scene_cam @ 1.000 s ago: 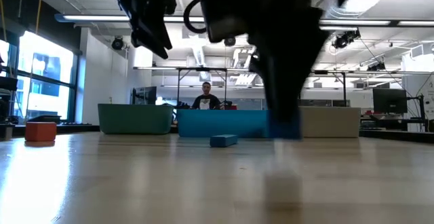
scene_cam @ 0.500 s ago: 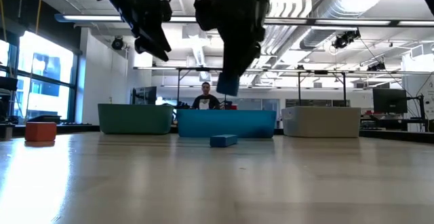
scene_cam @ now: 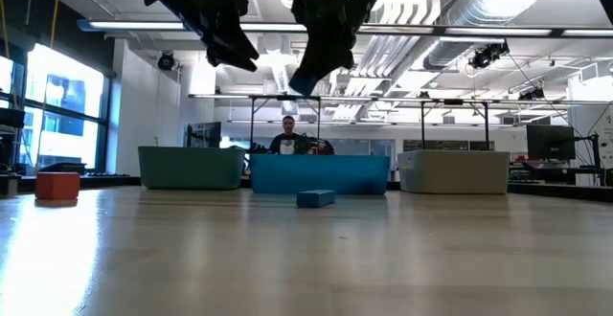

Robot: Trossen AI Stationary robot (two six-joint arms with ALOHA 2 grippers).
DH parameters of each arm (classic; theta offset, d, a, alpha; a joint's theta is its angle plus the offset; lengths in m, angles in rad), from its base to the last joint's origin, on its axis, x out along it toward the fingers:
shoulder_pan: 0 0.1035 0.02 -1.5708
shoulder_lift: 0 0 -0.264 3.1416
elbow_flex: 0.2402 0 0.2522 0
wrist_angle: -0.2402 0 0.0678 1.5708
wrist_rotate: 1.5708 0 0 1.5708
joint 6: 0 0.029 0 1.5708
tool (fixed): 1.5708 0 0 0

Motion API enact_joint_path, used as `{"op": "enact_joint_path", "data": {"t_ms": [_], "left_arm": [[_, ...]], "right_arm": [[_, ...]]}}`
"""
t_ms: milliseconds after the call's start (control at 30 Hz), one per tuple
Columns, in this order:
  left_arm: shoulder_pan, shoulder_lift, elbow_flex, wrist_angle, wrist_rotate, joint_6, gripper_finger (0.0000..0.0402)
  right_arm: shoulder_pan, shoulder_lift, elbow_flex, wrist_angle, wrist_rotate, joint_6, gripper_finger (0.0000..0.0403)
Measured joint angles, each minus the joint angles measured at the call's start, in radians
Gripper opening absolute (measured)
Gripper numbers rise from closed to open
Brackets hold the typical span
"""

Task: Sort & place blocks by color
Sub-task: Put the blue block into the green bin

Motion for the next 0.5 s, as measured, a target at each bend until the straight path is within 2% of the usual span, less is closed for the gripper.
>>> {"op": "enact_joint_path", "data": {"t_ms": [167,500], "left_arm": [[0.0,0.0,0.0,0.062,0.0,-0.013,0.0229],[-0.002,0.0,0.0,0.138,0.0,-0.202,0.0229]], "right_arm": [[-0.098,-0.035,0.0,0.061,-0.087,-0.089,0.0099],[-0.229,-0.056,0.001,0.173,-0.326,-0.214,0.0099]]}}
